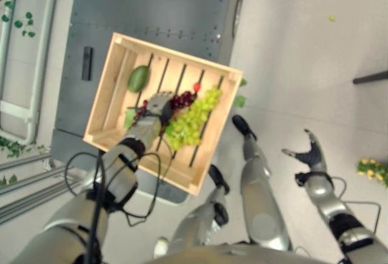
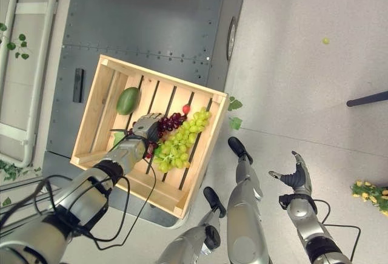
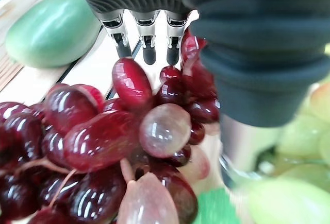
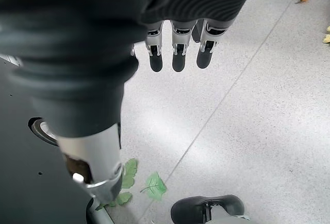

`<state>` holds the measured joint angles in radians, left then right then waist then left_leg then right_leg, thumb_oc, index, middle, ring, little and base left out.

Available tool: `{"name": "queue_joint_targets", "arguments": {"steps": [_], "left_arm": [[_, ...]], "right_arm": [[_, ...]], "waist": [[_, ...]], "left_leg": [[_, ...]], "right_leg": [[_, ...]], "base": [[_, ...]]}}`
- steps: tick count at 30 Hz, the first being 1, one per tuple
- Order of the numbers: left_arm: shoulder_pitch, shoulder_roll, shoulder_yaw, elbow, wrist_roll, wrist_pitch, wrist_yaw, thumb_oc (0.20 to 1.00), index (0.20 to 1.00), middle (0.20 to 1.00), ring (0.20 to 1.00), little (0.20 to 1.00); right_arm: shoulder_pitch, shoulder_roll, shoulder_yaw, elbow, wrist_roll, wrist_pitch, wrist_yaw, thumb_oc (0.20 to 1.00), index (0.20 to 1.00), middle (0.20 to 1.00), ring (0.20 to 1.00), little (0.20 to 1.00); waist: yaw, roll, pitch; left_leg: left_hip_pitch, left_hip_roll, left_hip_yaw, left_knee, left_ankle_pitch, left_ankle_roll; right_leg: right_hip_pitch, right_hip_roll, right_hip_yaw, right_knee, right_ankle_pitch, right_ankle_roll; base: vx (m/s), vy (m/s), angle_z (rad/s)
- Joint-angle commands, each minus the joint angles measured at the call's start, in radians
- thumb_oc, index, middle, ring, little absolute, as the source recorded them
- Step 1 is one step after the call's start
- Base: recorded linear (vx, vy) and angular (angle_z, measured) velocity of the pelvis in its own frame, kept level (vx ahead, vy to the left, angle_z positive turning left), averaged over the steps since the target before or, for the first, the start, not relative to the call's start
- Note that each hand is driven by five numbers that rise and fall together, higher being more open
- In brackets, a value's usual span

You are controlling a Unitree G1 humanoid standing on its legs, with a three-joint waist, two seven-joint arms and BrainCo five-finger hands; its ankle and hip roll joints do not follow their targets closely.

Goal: Pick up the fruits from the basket on one side to the basket on the other side

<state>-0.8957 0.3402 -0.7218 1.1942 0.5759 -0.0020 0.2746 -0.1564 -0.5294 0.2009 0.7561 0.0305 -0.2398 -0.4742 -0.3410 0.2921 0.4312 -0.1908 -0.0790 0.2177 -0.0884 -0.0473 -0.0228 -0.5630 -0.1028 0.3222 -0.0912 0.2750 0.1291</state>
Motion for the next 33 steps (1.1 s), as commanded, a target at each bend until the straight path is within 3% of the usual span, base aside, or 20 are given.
{"name": "queue_joint_targets", "arguments": {"steps": [1,17,18,19,33], "left_arm": [[0.025,0.04,0.051,0.099,0.027,0.038,-0.002,1.0,1.0,1.0,1.0,1.0],[0.036,0.021,0.101,0.124,0.025,0.076,0.043,1.0,1.0,1.0,1.0,1.0],[0.029,0.016,0.098,0.115,0.025,0.074,0.048,0.868,0.868,0.868,0.868,0.868],[0.019,0.01,0.091,0.105,0.028,0.072,0.053,0.2,0.2,0.2,0.2,0.2],[-0.015,-0.066,0.057,0.069,0.033,0.067,0.067,0.2,0.2,0.2,0.2,0.2]], "right_arm": [[-0.001,-0.018,-0.004,-0.018,0.031,-0.025,-0.01,1.0,1.0,1.0,1.0,1.0],[0.01,-0.014,0.009,-0.075,0.025,-0.031,-0.025,1.0,1.0,1.0,1.0,1.0],[0.01,-0.015,0.008,-0.076,0.023,-0.031,-0.028,1.0,1.0,1.0,1.0,1.0],[0.009,-0.015,0.007,-0.074,0.023,-0.031,-0.03,1.0,1.0,1.0,1.0,1.0],[-0.009,-0.018,0.001,-0.061,0.026,-0.035,-0.044,1.0,1.0,1.0,1.0,1.0]], "waist": [[-0.032,-0.022,0.035],[-0.048,-0.061,0.047],[-0.047,-0.061,0.049],[-0.046,-0.061,0.05],[-0.033,-0.048,0.052]], "left_leg": [[-0.088,-0.006,-0.053,0.041,0.026,-0.054],[-0.103,0.002,-0.041,0.037,0.029,-0.057],[-0.104,0.003,-0.041,0.037,0.03,-0.057],[-0.106,0.004,-0.042,0.038,0.031,-0.057],[-0.11,0.002,-0.053,0.033,0.042,-0.058]], "right_leg": [[0.115,0.043,-0.039,0.022,-0.181,-0.003],[0.093,0.056,-0.034,0.029,-0.177,-0.006],[0.092,0.056,-0.036,0.029,-0.177,-0.007],[0.091,0.055,-0.036,0.029,-0.177,-0.007],[0.088,0.054,-0.039,0.026,-0.175,-0.008]], "base": [[0.0,0.0,0.0],[0.0,0.0,0.0],[0.0,0.0,0.0],[0.0,0.0,0.0],[0.0,-0.001,-0.01]]}}
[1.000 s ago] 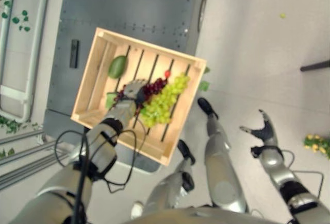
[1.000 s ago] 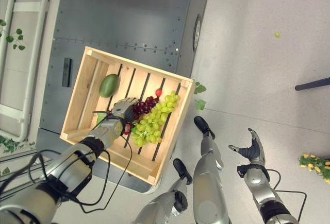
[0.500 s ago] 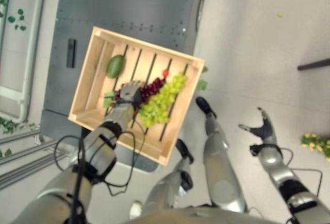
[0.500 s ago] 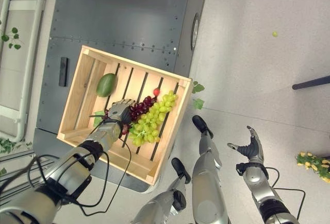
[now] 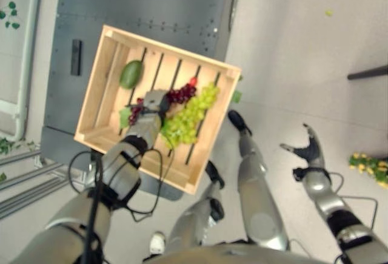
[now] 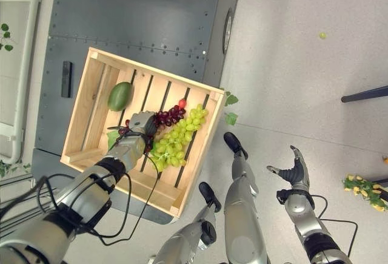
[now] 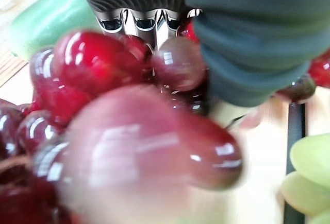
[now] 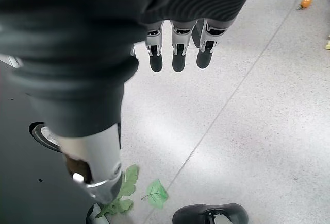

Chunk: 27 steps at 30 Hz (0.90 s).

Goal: Pick up the fruits from the basket on one side to the basket on the other side

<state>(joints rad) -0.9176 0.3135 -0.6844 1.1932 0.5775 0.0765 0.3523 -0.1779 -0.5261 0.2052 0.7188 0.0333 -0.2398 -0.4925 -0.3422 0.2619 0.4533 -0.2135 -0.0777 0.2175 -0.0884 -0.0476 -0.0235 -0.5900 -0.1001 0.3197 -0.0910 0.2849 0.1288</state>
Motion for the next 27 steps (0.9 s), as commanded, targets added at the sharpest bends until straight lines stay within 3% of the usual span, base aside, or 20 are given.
{"name": "queue_joint_targets", "arguments": {"steps": [1,10,16,19,27], "left_arm": [[0.009,-0.039,0.021,0.071,0.027,-0.012,-0.009,0.2,0.2,0.2,0.2,0.2],[0.028,-0.028,0.082,0.06,-0.09,-0.045,0.018,0.2,0.2,0.2,0.2,0.2],[0.09,0.049,0.246,-0.066,-0.442,-0.18,0.026,0.2,0.2,0.2,0.2,0.2],[0.201,0.071,0.297,-0.264,-0.579,-0.247,0.032,0.2,0.2,0.2,0.2,0.2],[0.5,0.15,0.393,-0.738,-0.742,-0.344,-0.029,0.2,0.2,0.2,0.2,0.2]], "right_arm": [[0.012,-0.021,-0.004,-0.021,0.023,-0.035,-0.026,1.0,1.0,1.0,1.0,1.0],[0.023,-0.01,0.0,-0.025,0.028,-0.039,-0.033,1.0,1.0,1.0,1.0,1.0],[0.059,0.0,-0.016,-0.033,0.035,-0.047,-0.021,1.0,1.0,1.0,1.0,1.0],[0.071,0.005,-0.02,-0.036,0.026,-0.053,-0.008,1.0,1.0,1.0,1.0,1.0],[0.087,0.005,-0.029,-0.053,0.021,-0.044,0.05,1.0,1.0,1.0,1.0,1.0]], "waist": [[-0.031,-0.019,0.029],[-0.022,-0.037,0.019],[0.005,-0.035,0.005],[0.027,-0.035,0.002],[0.071,-0.053,-0.015]], "left_leg": [[-0.088,0.001,-0.053,0.034,0.042,-0.058],[-0.093,0.007,-0.061,0.04,0.045,-0.059],[-0.097,0.005,-0.075,0.045,0.049,-0.059],[-0.096,0.005,-0.087,0.05,0.046,-0.057],[-0.113,0.007,-0.112,0.058,0.053,-0.056]], "right_leg": [[0.115,0.051,-0.037,0.026,-0.185,-0.008],[0.119,0.054,-0.044,0.027,-0.187,-0.013],[0.121,0.051,-0.054,0.026,-0.188,-0.018],[0.127,0.051,-0.063,0.026,-0.193,-0.021],[0.123,0.051,-0.077,0.025,-0.189,-0.028]], "base": [[0.0,0.0,0.0],[-0.01,-0.007,0.0],[-0.01,-0.007,0.03],[-0.02,-0.028,0.09],[-0.02,-0.013,0.11]]}}
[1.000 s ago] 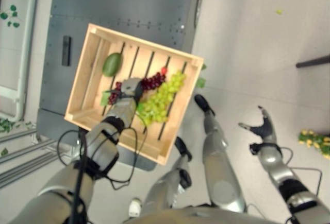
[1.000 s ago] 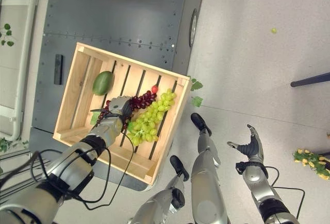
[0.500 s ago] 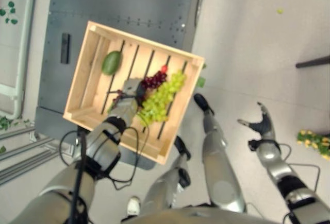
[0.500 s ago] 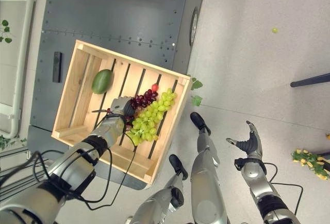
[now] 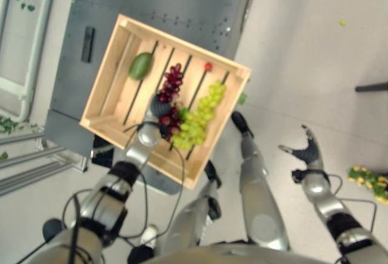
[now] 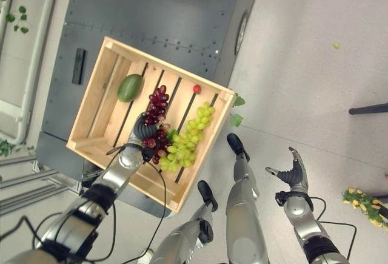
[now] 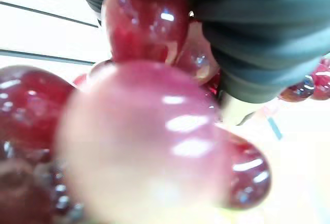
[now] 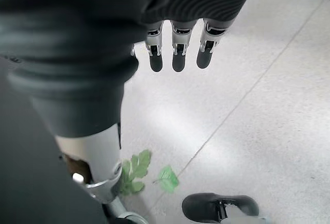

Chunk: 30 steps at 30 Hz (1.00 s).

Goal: Pick up the fruits from the basket on one side to the basket on the other side

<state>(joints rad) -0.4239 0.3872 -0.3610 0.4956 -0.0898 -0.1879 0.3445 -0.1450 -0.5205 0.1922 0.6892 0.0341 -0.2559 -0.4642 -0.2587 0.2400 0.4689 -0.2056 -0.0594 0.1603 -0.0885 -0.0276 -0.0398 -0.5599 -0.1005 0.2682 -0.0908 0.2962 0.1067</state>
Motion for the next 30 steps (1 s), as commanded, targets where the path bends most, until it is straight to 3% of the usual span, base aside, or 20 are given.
{"name": "queue_joint_targets", "arguments": {"steps": [1,7,15,22,30], "left_arm": [[0.027,0.083,0.08,-0.069,-0.094,-0.086,-0.032,0.2,0.2,0.2,0.2,0.2],[0.178,0.115,0.168,-0.241,-0.236,-0.126,-0.115,0.2,0.2,0.2,0.2,0.2],[0.26,0.124,0.221,-0.345,-0.304,-0.149,-0.153,0.2,0.2,0.2,0.2,0.2],[0.317,0.144,0.249,-0.447,-0.4,-0.158,-0.228,0.2,0.2,0.2,0.2,0.2],[0.329,0.164,0.258,-0.501,-0.405,-0.147,-0.27,0.2,0.2,0.2,0.2,0.2]], "right_arm": [[0.055,-0.002,-0.018,-0.025,0.019,-0.026,0.031,1.0,1.0,1.0,1.0,1.0],[0.073,-0.024,-0.01,-0.047,-0.002,-0.012,0.095,1.0,1.0,1.0,1.0,1.0],[0.079,-0.045,0.005,-0.096,-0.01,-0.02,0.138,1.0,1.0,1.0,1.0,1.0],[0.079,-0.119,0.045,-0.276,-0.008,-0.044,0.24,1.0,1.0,1.0,1.0,1.0],[0.055,-0.216,0.066,-0.511,-0.005,-0.055,0.339,1.0,1.0,1.0,1.0,1.0]], "waist": [[-0.007,-0.034,-0.033],[0.021,-0.055,-0.053],[0.046,-0.076,-0.071],[0.077,-0.099,-0.11],[0.104,-0.119,-0.156]], "left_leg": [[-0.122,-0.011,-0.057,0.058,0.033,-0.039],[-0.125,-0.006,-0.079,0.057,0.038,-0.039],[-0.119,0.001,-0.104,0.061,0.038,-0.039],[-0.093,0.002,-0.137,0.063,0.034,-0.035],[-0.065,0.006,-0.167,0.068,0.023,-0.029]], "right_leg": [[0.094,0.052,-0.027,0.025,-0.2,-0.007],[0.096,0.054,-0.038,0.025,-0.203,-0.009],[0.115,0.054,-0.052,0.027,-0.211,-0.012],[0.151,0.051,-0.073,0.03,-0.224,-0.013],[0.191,0.048,-0.093,0.036,-0.242,-0.016]], "base": [[-0.01,-0.009,0.05],[0.0,-0.003,0.02],[-0.01,-0.021,0.12],[0.01,-0.006,0.1],[0.02,0.0,0.11]]}}
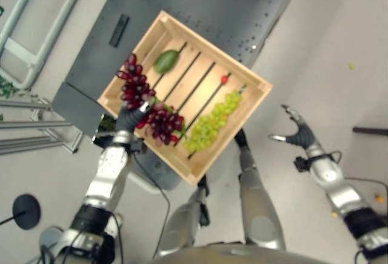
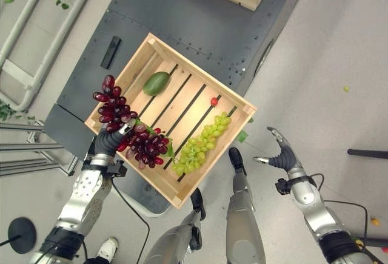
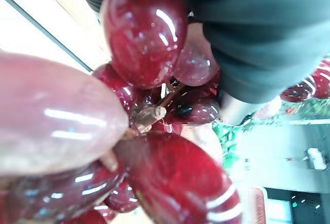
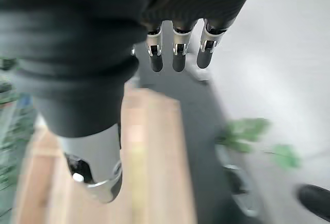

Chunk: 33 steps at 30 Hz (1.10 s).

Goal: Pick up the fruits from the basket on one side to the basket on the other side

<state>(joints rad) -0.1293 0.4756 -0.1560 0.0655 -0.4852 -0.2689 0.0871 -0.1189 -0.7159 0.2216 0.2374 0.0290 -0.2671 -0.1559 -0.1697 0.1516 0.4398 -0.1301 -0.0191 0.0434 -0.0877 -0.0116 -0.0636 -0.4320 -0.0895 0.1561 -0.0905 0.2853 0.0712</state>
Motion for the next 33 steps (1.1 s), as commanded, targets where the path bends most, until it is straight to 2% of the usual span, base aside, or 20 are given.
{"name": "queue_joint_targets", "arguments": {"steps": [1,7,15,24,33], "left_arm": [[0.039,0.079,0.059,-0.089,-0.015,-0.066,-0.023,0.2,0.2,0.2,0.2,0.2],[0.041,0.071,0.066,-0.135,0.0,-0.054,-0.037,0.2,0.2,0.2,0.2,0.2],[0.047,0.064,0.094,-0.179,0.035,-0.047,-0.046,0.2,0.2,0.2,0.2,0.2],[0.052,0.046,0.112,-0.207,0.063,-0.044,-0.052,0.2,0.2,0.2,0.2,0.2],[0.019,0.035,0.092,-0.235,0.077,-0.043,-0.063,0.2,0.2,0.2,0.2,0.2]], "right_arm": [[0.025,-0.035,0.029,-0.123,0.026,-0.053,0.059,1.0,1.0,1.0,1.0,1.0],[-0.006,-0.056,0.016,-0.299,0.044,-0.049,0.105,1.0,1.0,1.0,1.0,1.0],[-0.036,-0.026,0.022,-0.394,0.041,-0.027,0.138,1.0,1.0,1.0,1.0,1.0],[-0.09,0.029,0.041,-0.4,0.069,-0.005,0.155,1.0,1.0,1.0,1.0,1.0],[-0.232,0.078,0.125,-0.326,0.059,0.028,0.163,1.0,1.0,1.0,1.0,1.0]], "waist": [[0.023,-0.037,-0.142],[0.044,-0.058,-0.185],[0.06,-0.081,-0.227],[0.079,-0.099,-0.265],[0.103,-0.107,-0.3]], "left_leg": [[-0.132,-0.035,-0.059,0.068,0.003,-0.003],[-0.104,-0.035,-0.089,0.061,-0.005,0.003],[-0.081,-0.036,-0.111,0.059,-0.017,0.013],[-0.051,-0.037,-0.122,0.061,-0.034,0.023],[-0.026,-0.036,-0.133,0.065,-0.05,0.029]], "right_leg": [[0.072,0.036,0.015,0.038,-0.235,0.019],[0.103,0.03,-0.004,0.04,-0.247,0.019],[0.131,0.024,-0.021,0.044,-0.258,0.02],[0.161,0.02,-0.03,0.048,-0.269,0.021],[0.195,0.019,-0.036,0.043,-0.281,0.019]], "base": [[0.02,-0.003,0.1],[0.02,-0.005,0.13],[0.02,-0.006,0.11],[0.02,-0.004,0.07],[0.03,-0.007,0.01]]}}
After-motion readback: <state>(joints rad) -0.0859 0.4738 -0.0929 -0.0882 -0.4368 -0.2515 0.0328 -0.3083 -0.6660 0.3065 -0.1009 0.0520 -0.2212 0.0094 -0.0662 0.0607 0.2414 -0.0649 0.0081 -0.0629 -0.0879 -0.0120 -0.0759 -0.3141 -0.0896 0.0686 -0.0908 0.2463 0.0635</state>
